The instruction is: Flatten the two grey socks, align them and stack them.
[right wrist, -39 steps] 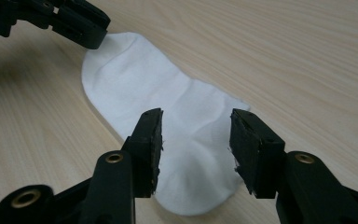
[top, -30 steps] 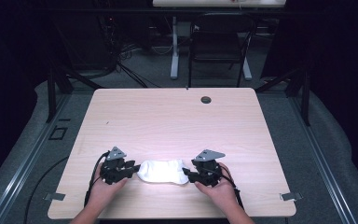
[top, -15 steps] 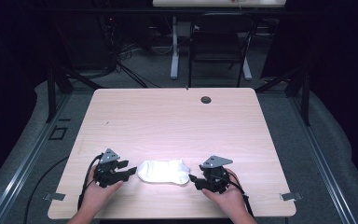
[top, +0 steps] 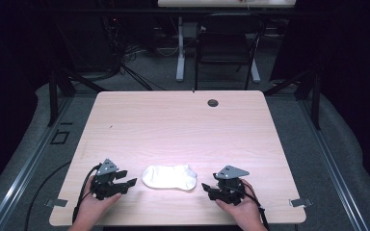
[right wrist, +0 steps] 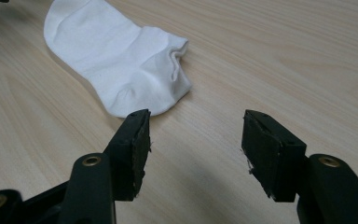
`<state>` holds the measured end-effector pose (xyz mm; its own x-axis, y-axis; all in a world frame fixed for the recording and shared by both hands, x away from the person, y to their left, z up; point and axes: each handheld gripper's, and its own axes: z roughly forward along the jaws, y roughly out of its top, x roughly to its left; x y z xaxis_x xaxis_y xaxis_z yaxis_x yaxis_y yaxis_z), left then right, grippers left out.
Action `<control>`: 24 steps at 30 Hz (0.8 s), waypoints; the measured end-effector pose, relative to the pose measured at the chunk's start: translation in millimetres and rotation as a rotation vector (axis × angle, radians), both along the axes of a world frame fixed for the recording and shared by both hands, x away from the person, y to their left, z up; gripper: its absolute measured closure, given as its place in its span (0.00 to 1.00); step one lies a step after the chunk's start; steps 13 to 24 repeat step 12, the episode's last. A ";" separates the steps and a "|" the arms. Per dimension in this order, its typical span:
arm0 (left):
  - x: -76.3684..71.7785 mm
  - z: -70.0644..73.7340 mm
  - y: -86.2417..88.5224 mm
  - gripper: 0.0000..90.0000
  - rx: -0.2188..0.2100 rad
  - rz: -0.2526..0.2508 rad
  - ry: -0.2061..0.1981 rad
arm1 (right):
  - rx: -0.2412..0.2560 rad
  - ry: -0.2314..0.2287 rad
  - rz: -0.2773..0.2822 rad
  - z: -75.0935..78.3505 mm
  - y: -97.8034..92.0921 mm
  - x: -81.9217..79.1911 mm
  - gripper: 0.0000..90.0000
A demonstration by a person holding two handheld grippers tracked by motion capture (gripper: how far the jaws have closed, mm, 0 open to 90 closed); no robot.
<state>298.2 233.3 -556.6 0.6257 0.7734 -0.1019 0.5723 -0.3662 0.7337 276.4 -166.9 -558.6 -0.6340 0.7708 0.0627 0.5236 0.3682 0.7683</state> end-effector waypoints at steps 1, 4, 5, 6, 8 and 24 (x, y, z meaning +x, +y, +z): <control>0.1 -0.3 0.9 0.51 0.002 -0.004 0.001 | -0.001 0.005 0.001 -0.5 0.0 -0.2 0.47; 1.8 -2.5 4.3 0.51 0.015 -0.012 0.005 | -0.002 -0.001 0.011 -2.3 1.1 -1.0 0.47; 2.4 -3.0 5.5 0.51 0.013 -0.003 0.010 | 0.000 -0.003 0.014 -3.2 1.5 -1.1 0.47; 3.5 -3.3 6.8 0.51 0.008 0.003 0.011 | 0.003 -0.004 0.012 -4.4 1.9 -1.3 0.47; 5.9 -3.5 9.2 0.51 0.000 0.009 0.012 | 0.012 -0.001 0.011 -7.2 2.1 -0.9 0.47; 7.9 -4.1 8.3 0.50 -0.016 0.024 0.008 | 0.014 0.004 0.018 -10.5 3.3 0.6 0.48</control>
